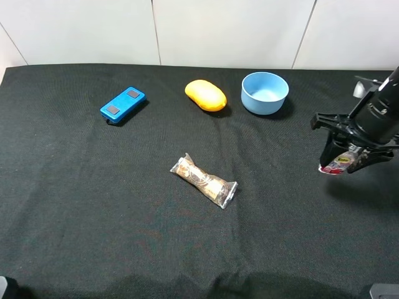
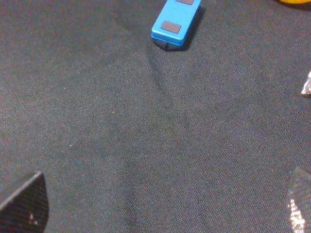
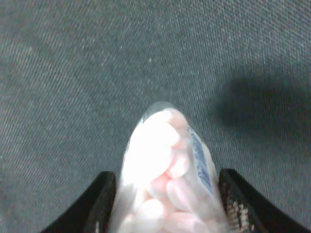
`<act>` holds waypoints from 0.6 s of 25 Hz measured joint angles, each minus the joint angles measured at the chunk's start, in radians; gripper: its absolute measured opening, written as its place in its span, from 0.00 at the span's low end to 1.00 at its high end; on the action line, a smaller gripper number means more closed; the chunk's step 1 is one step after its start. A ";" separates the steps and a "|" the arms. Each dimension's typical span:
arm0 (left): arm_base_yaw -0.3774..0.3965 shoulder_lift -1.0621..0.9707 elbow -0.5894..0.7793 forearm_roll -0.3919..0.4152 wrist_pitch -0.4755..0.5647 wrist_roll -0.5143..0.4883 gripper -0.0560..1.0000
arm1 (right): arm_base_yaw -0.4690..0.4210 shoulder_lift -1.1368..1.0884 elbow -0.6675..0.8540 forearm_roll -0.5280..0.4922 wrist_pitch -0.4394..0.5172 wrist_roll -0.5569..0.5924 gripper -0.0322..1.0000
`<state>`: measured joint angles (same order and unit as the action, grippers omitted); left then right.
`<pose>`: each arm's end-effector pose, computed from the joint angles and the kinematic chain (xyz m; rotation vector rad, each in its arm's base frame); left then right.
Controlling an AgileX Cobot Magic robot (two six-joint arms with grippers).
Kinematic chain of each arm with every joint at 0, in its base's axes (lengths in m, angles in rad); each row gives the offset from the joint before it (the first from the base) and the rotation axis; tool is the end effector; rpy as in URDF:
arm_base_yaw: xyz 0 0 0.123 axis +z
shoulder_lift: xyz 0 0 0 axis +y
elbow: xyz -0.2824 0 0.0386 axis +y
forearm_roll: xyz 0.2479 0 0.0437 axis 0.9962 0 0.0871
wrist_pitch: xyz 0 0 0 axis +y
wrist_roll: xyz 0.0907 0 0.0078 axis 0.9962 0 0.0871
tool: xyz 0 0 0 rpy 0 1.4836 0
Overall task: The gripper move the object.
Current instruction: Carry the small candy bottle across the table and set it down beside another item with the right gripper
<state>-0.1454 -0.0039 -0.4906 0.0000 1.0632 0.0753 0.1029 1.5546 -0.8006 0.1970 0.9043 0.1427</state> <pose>-0.0044 0.0006 0.2743 0.2260 2.0401 -0.0436 0.2426 0.0391 0.1782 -0.2517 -3.1030 -0.2395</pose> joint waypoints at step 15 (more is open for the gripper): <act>0.000 0.000 0.000 0.000 0.000 0.000 0.97 | 0.216 -0.111 -0.047 -0.001 0.124 0.069 0.36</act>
<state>-0.1454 -0.0039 -0.4906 0.0000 1.0632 0.0753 0.3186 1.4433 -0.8481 0.1957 1.0285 0.2114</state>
